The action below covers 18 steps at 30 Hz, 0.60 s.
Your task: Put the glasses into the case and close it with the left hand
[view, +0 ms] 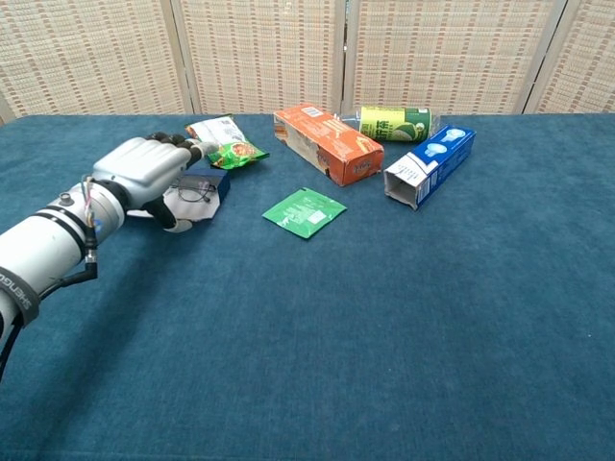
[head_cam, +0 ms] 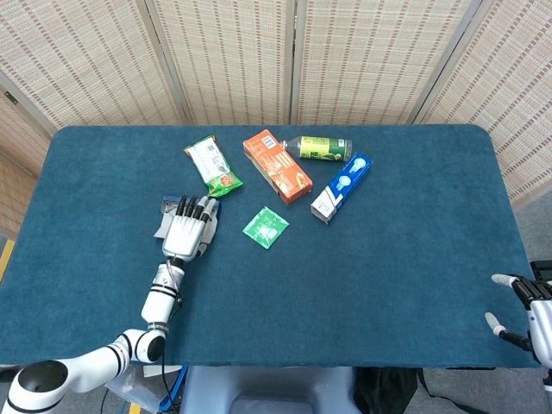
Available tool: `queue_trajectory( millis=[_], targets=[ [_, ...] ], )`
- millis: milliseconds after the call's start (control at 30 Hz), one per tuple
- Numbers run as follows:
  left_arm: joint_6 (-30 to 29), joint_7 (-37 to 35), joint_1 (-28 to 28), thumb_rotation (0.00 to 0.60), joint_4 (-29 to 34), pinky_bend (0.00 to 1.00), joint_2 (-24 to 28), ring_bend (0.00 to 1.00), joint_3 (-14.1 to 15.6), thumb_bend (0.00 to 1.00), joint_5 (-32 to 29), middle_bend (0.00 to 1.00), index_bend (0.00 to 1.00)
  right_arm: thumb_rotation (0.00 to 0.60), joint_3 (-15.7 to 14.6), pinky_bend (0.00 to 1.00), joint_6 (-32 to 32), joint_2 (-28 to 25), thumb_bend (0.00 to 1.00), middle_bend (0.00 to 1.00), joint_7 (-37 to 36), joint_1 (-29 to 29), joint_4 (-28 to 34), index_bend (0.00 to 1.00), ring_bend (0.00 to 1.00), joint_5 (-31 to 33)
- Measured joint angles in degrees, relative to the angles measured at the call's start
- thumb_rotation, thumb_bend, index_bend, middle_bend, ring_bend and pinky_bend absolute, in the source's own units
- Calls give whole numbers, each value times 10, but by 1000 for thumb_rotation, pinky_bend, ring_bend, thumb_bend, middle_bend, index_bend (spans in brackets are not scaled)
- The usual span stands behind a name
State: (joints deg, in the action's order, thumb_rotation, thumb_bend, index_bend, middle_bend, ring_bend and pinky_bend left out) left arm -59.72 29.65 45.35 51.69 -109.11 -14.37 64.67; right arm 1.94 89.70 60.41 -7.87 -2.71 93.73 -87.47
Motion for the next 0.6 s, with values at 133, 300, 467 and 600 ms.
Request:
queue_trajectory(
  millis=[133,300,467,600],
  targets=[
    [0,-16,7,600,-25,0,-5,0,-6,249,6,0,37,600,1,244,1,-1,219,308,1,0,2,295,298,0],
    [6,-29,18,600,-62,0,-14,0,-14,250,9,0,104,600,1,245,-1,-2,220,308,1,0,2,294,298,2],
    [15,-41,22,600,-96,0,-21,0,-20,252,6,0,180,600,2,244,-4,-1,219,308,0,2,1,295,298,3],
    [21,-43,18,600,-112,0,-20,0,-20,253,2,0,262,600,2,244,-8,-1,220,308,0,5,0,295,298,3]
  ],
)
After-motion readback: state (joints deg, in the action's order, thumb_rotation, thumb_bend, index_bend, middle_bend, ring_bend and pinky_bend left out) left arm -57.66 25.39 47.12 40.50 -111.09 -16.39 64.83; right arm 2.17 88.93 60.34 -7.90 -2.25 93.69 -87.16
